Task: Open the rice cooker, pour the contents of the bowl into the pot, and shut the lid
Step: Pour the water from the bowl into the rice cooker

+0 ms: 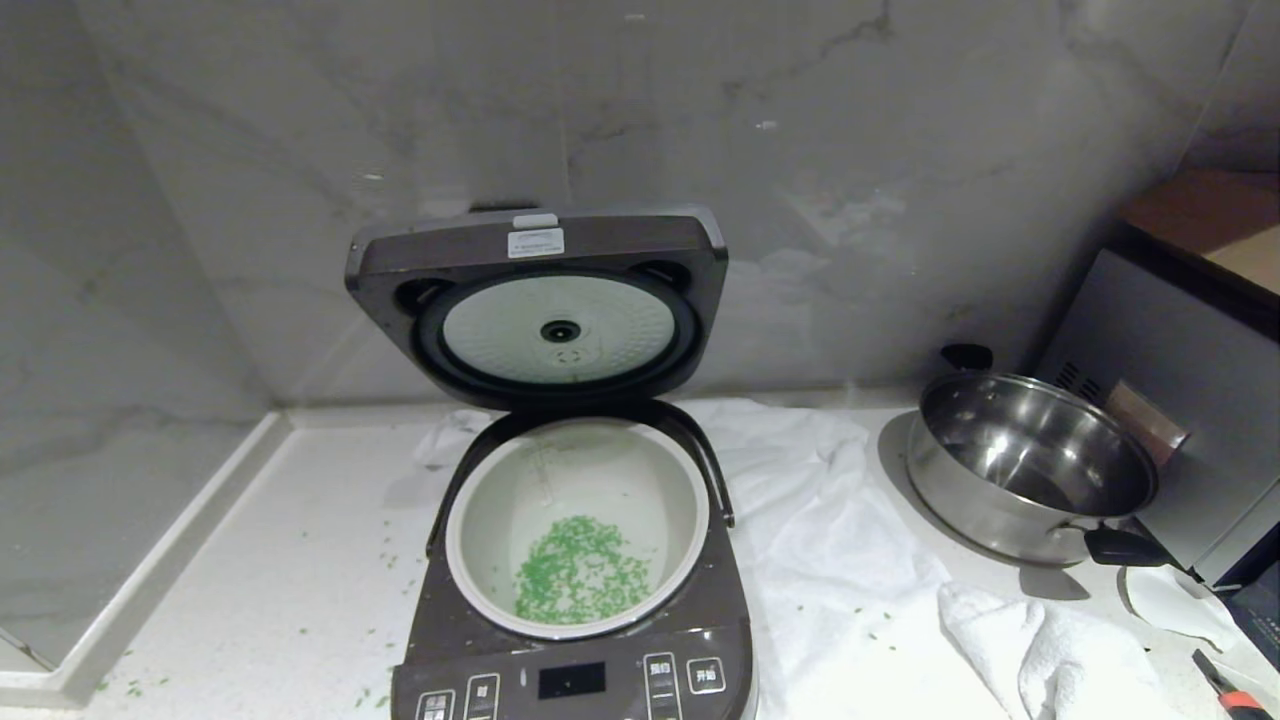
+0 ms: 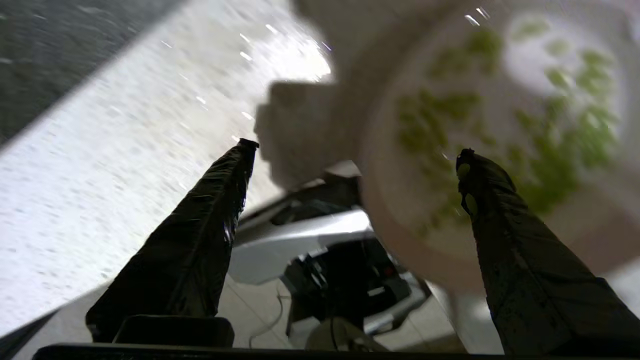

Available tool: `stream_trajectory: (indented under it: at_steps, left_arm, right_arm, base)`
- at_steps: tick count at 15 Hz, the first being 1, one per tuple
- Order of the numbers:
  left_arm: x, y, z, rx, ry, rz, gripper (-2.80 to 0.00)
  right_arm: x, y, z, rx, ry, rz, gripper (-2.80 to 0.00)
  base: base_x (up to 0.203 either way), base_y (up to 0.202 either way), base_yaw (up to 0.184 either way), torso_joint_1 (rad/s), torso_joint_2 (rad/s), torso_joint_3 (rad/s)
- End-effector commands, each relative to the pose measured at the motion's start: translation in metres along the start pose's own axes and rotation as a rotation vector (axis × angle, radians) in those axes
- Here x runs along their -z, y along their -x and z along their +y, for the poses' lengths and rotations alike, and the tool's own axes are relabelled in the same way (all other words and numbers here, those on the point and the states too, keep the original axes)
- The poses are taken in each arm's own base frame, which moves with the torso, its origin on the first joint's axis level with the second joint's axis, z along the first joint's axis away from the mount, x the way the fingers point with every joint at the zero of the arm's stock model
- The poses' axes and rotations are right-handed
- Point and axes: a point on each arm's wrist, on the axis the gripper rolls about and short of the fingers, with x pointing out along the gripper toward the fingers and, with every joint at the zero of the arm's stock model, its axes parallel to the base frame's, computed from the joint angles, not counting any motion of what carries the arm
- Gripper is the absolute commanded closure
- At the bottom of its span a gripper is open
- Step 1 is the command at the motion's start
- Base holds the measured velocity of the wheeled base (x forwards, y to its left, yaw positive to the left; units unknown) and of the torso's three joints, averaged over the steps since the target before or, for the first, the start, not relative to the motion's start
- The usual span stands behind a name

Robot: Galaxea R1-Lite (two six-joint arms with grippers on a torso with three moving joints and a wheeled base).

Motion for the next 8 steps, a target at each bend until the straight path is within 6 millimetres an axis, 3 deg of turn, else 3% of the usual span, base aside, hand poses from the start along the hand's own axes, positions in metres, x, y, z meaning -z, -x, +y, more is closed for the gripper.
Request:
stream_trajectory:
  at_steps: [1, 8]
  left_arm:
    - [-0.0031, -0.0183, 0.0015, -0.008, 0.010, 0.021, -2.80]
    - [-0.0023, -0.0266, 0.0010, -0.003, 0.013, 0.047, -2.80]
  right_arm:
    - [0.0004, -0.0002, 0.0000, 0.000, 0.000, 0.003, 0.00]
    - [0.0004, -0.0002, 0.0000, 0.000, 0.000, 0.003, 0.00]
  base:
    - [0.000, 0.000, 0.000, 0.000, 0.00, 0.000]
    - [0.000, 0.000, 0.000, 0.000, 0.00, 0.000]
